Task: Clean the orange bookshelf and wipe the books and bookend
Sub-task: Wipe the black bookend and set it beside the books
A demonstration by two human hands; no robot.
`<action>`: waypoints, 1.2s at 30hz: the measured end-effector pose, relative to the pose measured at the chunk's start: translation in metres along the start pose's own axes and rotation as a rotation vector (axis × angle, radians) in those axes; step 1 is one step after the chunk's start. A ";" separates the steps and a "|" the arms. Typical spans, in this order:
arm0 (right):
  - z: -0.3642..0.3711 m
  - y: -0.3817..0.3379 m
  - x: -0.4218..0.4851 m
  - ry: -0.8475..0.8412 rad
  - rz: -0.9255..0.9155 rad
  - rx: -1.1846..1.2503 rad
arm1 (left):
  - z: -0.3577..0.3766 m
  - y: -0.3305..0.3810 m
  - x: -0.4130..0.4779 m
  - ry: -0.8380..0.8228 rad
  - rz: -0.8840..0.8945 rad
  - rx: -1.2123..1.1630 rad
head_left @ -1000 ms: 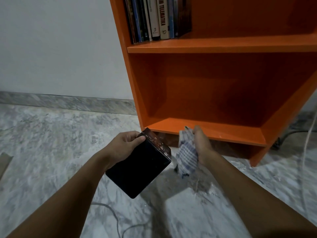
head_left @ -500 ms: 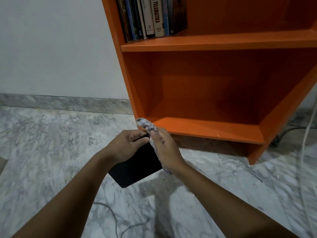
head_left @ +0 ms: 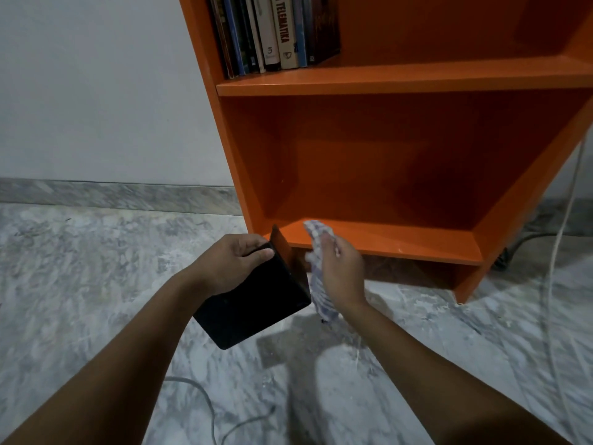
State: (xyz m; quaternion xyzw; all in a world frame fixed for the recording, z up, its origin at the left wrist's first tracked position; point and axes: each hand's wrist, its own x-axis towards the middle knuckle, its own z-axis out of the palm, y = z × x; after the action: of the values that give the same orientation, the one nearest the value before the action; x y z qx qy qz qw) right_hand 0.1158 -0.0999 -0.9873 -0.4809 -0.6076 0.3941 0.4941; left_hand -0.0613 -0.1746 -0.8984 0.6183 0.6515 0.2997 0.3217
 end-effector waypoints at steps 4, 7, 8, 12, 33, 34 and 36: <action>0.022 -0.033 -0.011 -0.264 -0.243 -0.051 | 0.001 0.001 0.001 -0.037 0.066 0.018; 0.019 -0.024 0.008 -0.299 -0.139 -0.057 | -0.001 0.012 -0.004 -0.107 0.069 -0.046; 0.016 -0.015 0.016 -0.322 -0.061 -0.078 | 0.000 0.015 -0.005 -0.135 0.063 -0.055; 0.005 0.004 0.026 -0.251 0.150 -0.125 | -0.002 0.014 -0.006 -0.156 0.038 -0.018; -0.019 -0.001 0.014 -0.102 0.193 0.051 | -0.013 0.012 -0.004 0.027 -0.148 -0.177; -0.015 -0.012 0.012 -0.161 0.091 0.007 | -0.009 0.012 -0.003 0.039 -0.157 -0.187; -0.001 -0.028 0.004 -0.256 -0.061 -0.133 | 0.001 0.013 0.000 0.074 -0.165 -0.203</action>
State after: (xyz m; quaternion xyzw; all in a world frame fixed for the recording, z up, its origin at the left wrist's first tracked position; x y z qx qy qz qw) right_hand 0.1117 -0.1024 -0.9595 -0.4400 -0.7047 0.3958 0.3912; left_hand -0.0525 -0.1738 -0.8887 0.5154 0.6779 0.3591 0.3820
